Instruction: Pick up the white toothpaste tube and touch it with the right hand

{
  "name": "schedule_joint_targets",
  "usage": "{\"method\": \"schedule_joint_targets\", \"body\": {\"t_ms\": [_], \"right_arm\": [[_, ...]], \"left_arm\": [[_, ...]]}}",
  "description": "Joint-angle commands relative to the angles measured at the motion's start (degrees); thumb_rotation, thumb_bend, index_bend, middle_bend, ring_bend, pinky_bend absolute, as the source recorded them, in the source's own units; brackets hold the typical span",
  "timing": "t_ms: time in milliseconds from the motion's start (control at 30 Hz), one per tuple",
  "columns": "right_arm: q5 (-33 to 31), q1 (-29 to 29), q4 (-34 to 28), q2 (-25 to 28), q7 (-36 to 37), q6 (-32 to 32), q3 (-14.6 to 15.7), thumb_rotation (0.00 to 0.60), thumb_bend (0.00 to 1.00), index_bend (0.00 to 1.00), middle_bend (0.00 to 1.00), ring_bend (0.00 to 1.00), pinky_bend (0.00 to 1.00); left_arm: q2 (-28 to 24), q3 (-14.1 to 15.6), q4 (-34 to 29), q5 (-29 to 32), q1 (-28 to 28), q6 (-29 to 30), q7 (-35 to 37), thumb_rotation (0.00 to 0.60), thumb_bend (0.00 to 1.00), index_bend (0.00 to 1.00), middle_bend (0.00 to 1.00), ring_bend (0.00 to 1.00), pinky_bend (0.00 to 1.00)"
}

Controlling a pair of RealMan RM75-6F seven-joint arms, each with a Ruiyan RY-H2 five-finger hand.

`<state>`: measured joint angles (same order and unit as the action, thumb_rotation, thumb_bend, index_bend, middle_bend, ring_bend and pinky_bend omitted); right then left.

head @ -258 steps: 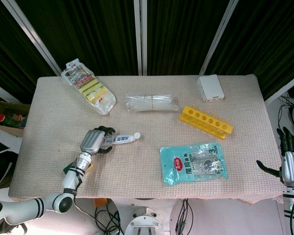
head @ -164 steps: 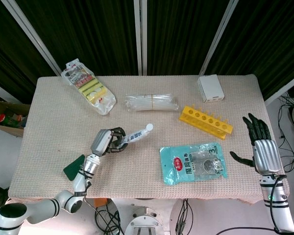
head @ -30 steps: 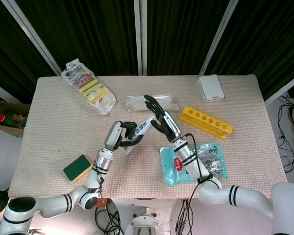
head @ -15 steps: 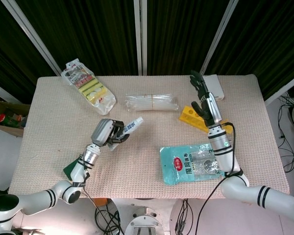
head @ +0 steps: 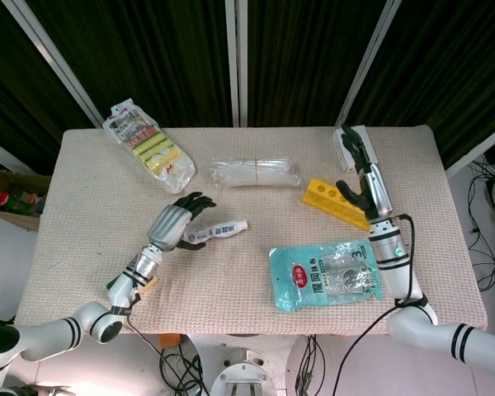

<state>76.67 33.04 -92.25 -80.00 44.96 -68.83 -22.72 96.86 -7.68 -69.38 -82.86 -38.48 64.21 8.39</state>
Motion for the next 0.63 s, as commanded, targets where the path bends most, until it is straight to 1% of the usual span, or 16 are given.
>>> {"method": "schedule_joint_targets", "body": {"t_ms": [33, 67, 100, 133, 200, 300, 367, 467, 533, 633], "right_arm": [[3.3, -3.1, -0.5, 2.4, -7.8, -2.4, 4.7, 0.192, 0.0, 0.0, 0.0, 0.0, 0.0], [4.0, -4.4, -0.7, 3.0, -10.4, -3.7, 6.2, 0.191, 0.0, 0.0, 0.0, 0.0, 0.0], [4.6, -6.4, -0.7, 3.6, -14.6, -5.7, 8.2, 0.192, 0.0, 0.0, 0.0, 0.0, 0.0], [4.9, -8.1, -0.6, 4.1, -18.4, -7.3, 9.7, 0.192, 0.0, 0.0, 0.0, 0.0, 0.0], [4.9, -12.1, -0.1, 5.1, -27.7, -11.4, 12.8, 0.19, 0.0, 0.0, 0.0, 0.0, 0.0], [3.1, -17.4, 0.2, 6.1, -37.7, -15.6, 16.3, 0.189, 0.0, 0.0, 0.0, 0.0, 0.0], [1.2, -20.6, 0.3, 6.9, -41.3, -17.4, 18.0, 0.188, 0.0, 0.0, 0.0, 0.0, 0.0], [-0.6, -23.7, 0.7, 7.4, -43.7, -19.1, 19.3, 0.188, 0.0, 0.0, 0.0, 0.0, 0.0], [-0.9, -25.2, 1.0, 7.5, -43.4, -19.5, 20.1, 0.188, 0.0, 0.0, 0.0, 0.0, 0.0], [-0.5, -26.2, 2.0, 7.4, -42.2, -19.0, 20.6, 0.188, 0.0, 0.0, 0.0, 0.0, 0.0]], "left_arm": [[-4.5, -0.2, -5.0, 2.6, 2.6, 1.5, -5.4, 0.546, 0.02, 0.06, 0.05, 0.07, 0.2], [-5.9, -0.3, -6.6, 3.2, 3.6, 2.7, -6.9, 0.505, 0.02, 0.06, 0.05, 0.07, 0.2], [-7.6, -0.3, -8.6, 3.7, 5.2, 4.9, -8.8, 0.474, 0.02, 0.06, 0.06, 0.07, 0.2], [-9.1, 0.0, -10.1, 4.0, 6.6, 6.7, -10.3, 0.458, 0.02, 0.06, 0.06, 0.07, 0.2], [-12.5, 1.0, -13.5, 4.7, 10.4, 10.9, -13.2, 0.442, 0.02, 0.07, 0.08, 0.07, 0.2], [-16.7, 3.5, -17.1, 5.0, 15.9, 16.2, -15.2, 0.432, 0.02, 0.08, 0.09, 0.07, 0.2], [-18.6, 5.4, -17.8, 4.6, 19.4, 19.4, -14.8, 0.425, 0.02, 0.08, 0.1, 0.07, 0.2], [-20.0, 7.4, -17.6, 4.1, 23.3, 22.5, -13.6, 0.423, 0.02, 0.08, 0.1, 0.07, 0.2], [-20.5, 8.5, -17.0, 3.5, 25.6, 24.5, -12.2, 0.422, 0.03, 0.08, 0.1, 0.07, 0.2], [-20.7, 9.0, -16.1, 2.7, 27.8, 26.1, -9.6, 0.421, 0.03, 0.08, 0.11, 0.07, 0.2]]}}
